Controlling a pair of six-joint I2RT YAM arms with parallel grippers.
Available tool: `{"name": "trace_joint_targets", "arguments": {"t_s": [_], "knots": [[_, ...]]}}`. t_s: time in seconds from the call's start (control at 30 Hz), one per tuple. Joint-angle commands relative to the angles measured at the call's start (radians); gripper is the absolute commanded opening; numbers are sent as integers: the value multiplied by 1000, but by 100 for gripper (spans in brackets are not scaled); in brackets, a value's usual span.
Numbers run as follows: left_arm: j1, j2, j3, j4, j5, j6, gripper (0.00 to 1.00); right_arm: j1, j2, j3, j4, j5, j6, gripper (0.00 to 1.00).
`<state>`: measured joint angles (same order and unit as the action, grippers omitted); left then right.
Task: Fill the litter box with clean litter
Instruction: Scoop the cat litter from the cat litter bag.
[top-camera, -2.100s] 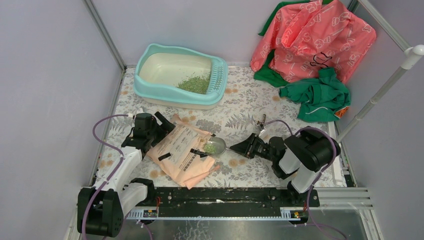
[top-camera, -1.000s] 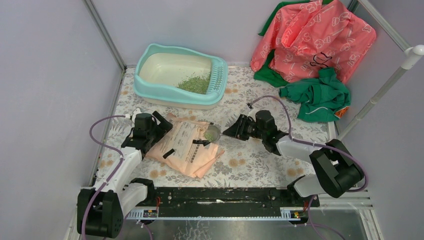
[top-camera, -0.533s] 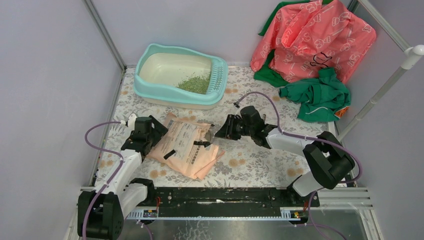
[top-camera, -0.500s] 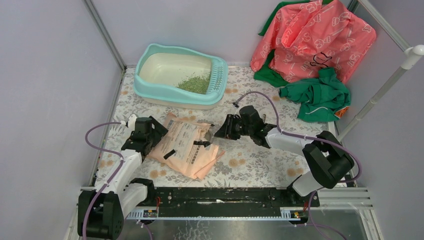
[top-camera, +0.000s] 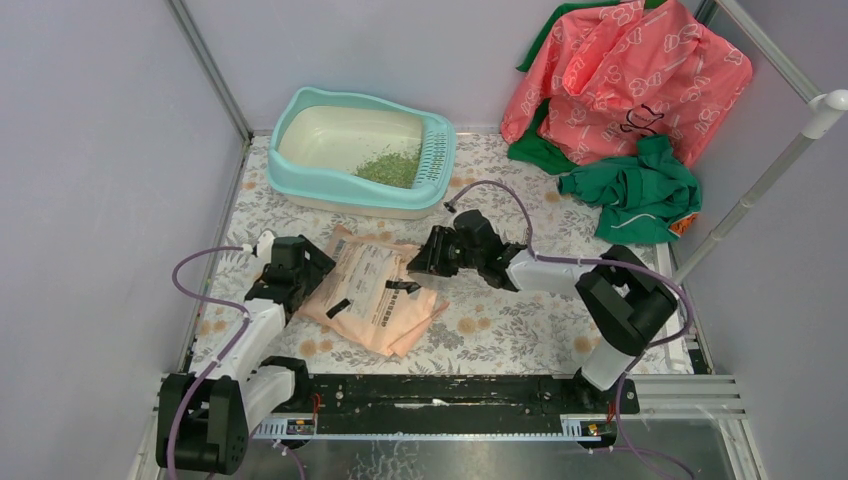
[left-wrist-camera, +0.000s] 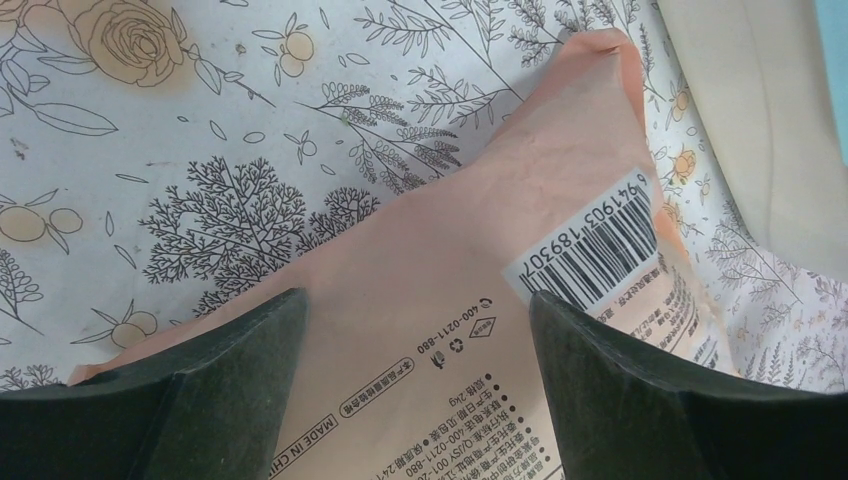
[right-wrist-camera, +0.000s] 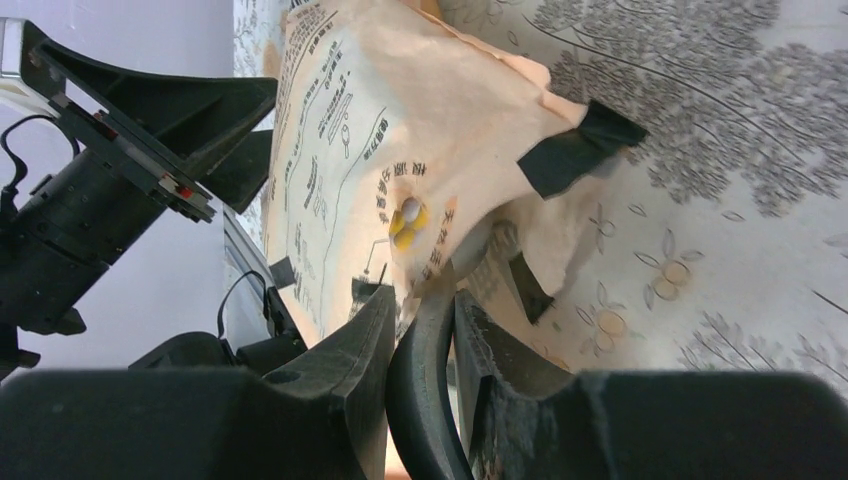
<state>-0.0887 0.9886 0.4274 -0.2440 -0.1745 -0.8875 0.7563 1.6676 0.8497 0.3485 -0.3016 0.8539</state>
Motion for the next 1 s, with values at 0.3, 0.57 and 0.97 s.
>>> {"name": "trace_joint_targets", "arguments": {"t_s": [0.3, 0.57, 0.97], "knots": [[3, 27, -49, 74, 76, -11, 88, 110, 258, 54, 344, 102, 106, 0], [3, 42, -67, 113, 130, -13, 88, 123, 424, -24, 882, -17, 230, 0], [3, 10, -61, 115, 169, -15, 88, 134, 525, 15, 1206, -165, 338, 0]]}}
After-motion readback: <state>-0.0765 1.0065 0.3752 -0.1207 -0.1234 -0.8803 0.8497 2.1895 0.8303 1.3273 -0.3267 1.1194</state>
